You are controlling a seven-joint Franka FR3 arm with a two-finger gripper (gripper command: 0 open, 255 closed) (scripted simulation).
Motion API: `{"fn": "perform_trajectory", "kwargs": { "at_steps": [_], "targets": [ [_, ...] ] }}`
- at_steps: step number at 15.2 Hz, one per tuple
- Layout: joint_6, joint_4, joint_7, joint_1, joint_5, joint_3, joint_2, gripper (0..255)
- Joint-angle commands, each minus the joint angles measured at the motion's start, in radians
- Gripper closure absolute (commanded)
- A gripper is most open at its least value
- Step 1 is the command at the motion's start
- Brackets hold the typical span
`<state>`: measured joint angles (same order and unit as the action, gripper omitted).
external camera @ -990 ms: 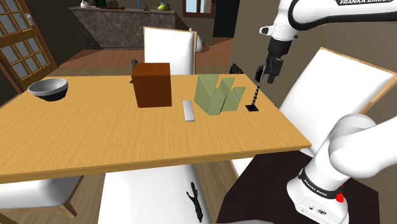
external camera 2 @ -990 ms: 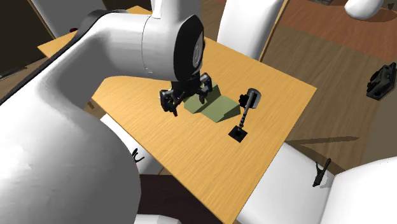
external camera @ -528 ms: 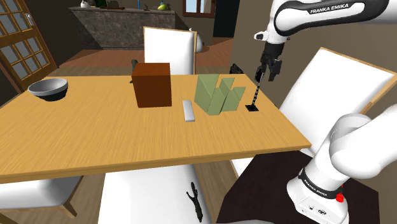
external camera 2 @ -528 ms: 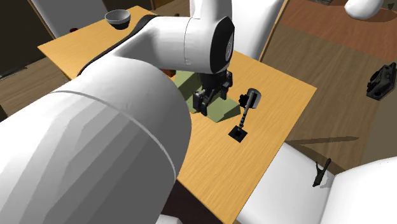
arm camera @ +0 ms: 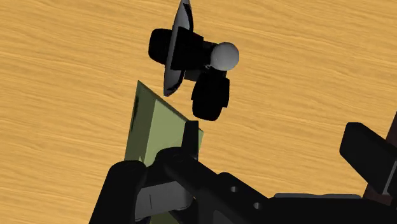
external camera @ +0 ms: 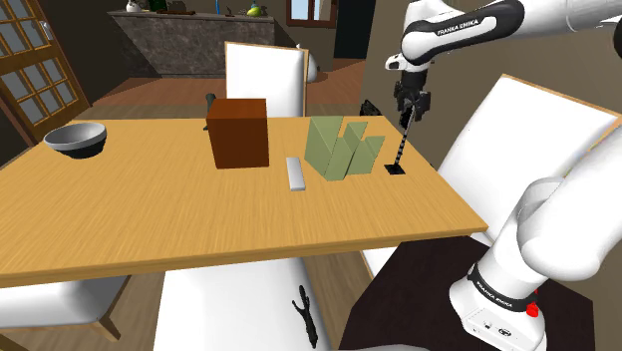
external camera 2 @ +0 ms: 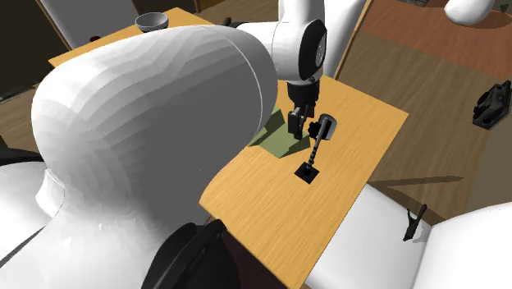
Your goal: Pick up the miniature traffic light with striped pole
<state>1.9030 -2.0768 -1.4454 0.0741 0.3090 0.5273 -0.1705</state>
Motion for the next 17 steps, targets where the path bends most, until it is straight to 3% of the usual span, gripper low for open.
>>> {"fn": "perform_trajectory", "kwargs": {
  "at_steps": [1,2,12,13,17],
  "targets": [
    [0.022,0.061,-0.111,0.002,-0.009,0.026,0.081,0],
    [0.035,0.091,-0.161,0.001,-0.019,0.035,0.124,0],
    [0.135,0.019,-0.150,-0.007,-0.024,0.040,0.156,0],
    [0.134,0.019,-0.150,-0.007,-0.024,0.040,0.155,255],
    [0.134,0.019,-0.150,-0.007,-0.024,0.040,0.156,255]
  ]
}}
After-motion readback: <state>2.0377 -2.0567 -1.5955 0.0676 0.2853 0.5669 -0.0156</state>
